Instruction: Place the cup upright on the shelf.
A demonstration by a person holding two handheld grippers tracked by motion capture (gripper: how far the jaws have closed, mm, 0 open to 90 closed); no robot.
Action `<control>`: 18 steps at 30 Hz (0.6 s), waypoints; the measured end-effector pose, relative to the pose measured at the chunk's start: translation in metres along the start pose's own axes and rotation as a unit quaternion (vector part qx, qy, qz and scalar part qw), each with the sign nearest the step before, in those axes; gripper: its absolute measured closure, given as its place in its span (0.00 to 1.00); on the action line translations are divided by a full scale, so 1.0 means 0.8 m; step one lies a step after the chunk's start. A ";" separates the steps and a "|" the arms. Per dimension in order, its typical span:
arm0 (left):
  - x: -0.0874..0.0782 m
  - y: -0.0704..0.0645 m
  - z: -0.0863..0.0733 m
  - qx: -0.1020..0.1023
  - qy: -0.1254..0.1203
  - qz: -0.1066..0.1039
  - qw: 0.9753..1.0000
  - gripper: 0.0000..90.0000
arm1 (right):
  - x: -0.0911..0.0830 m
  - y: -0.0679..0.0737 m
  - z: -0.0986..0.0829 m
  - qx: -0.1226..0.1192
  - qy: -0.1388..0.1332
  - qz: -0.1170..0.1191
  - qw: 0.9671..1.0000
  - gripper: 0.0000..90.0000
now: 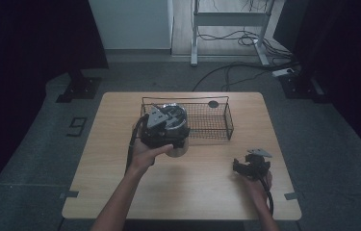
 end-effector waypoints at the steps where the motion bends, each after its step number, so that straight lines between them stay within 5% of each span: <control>1: 0.000 0.000 0.000 -0.001 0.000 0.000 1.000 0.04 | 0.000 0.000 0.000 0.000 0.000 0.000 1.000 0.14; 18: -0.007 0.004 0.010 -0.007 -0.008 -0.005 1.000 0.04 | 0.000 0.000 0.000 0.001 0.000 -0.001 1.000 0.14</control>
Point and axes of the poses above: each handheld gripper's, and its own axes: x roughly forward along the jaws, z roughly out of its top, y roughly to its left, the point moved 3 cm from there along x, roughly forward along the jaws, and after that the axes turned 11 degrees about y, right-handed, at the moved point
